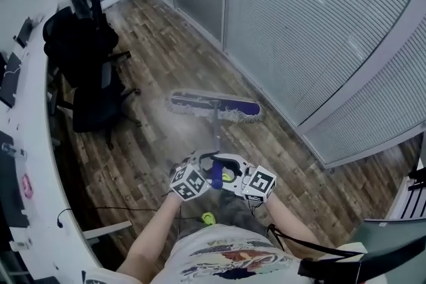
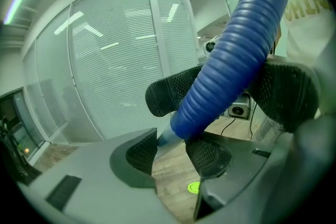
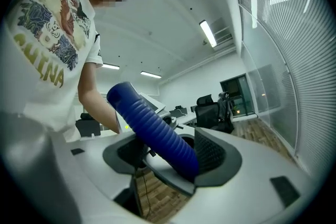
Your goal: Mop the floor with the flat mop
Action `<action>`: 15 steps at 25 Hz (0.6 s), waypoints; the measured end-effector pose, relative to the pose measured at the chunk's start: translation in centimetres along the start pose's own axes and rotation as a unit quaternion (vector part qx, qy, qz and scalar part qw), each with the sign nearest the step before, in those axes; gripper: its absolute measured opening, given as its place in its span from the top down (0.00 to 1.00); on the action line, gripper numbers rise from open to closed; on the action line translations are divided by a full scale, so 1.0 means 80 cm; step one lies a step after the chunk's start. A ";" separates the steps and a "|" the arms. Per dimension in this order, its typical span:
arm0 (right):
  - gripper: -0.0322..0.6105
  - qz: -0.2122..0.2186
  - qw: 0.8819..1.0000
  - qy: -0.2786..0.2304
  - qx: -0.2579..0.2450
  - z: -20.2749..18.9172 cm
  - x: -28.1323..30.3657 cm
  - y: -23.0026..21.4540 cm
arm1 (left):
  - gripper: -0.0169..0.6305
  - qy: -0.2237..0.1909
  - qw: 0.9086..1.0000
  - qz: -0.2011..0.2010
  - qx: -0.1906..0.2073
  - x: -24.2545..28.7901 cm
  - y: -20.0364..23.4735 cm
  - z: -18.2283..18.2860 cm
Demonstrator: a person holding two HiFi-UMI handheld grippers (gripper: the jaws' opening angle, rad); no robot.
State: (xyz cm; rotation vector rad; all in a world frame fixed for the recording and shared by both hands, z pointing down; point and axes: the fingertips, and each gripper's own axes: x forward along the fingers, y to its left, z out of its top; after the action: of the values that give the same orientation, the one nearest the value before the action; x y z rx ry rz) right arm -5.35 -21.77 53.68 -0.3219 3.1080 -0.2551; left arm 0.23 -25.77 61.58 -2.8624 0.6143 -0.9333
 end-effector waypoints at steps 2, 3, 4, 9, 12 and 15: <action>0.55 0.006 1.000 0.008 -0.002 -0.011 0.004 0.056 | 0.75 0.000 1.000 -0.001 -0.004 -0.031 -0.045 -0.013; 0.55 0.009 1.000 0.009 -0.001 -0.016 0.005 0.084 | 0.75 0.000 1.000 -0.002 -0.006 -0.046 -0.068 -0.018; 0.55 0.010 1.000 0.009 -0.001 -0.020 0.005 0.111 | 0.75 -0.001 1.000 -0.001 -0.010 -0.061 -0.090 -0.023; 0.55 0.019 1.000 0.014 0.004 -0.034 0.013 0.234 | 0.74 -0.006 0.999 -0.001 -0.039 -0.136 -0.188 -0.045; 0.55 0.026 1.000 0.015 0.004 -0.039 0.014 0.285 | 0.74 -0.005 0.999 0.001 -0.041 -0.165 -0.229 -0.052; 0.55 0.030 0.999 0.021 0.002 -0.046 0.008 0.315 | 0.74 -0.009 0.999 0.007 -0.045 -0.177 -0.256 -0.056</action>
State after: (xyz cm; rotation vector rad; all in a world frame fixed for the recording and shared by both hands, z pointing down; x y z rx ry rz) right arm -11.15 3.03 53.27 -0.2246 3.1525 -0.2704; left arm -5.58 -1.17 61.18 -2.9358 0.6917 -0.9004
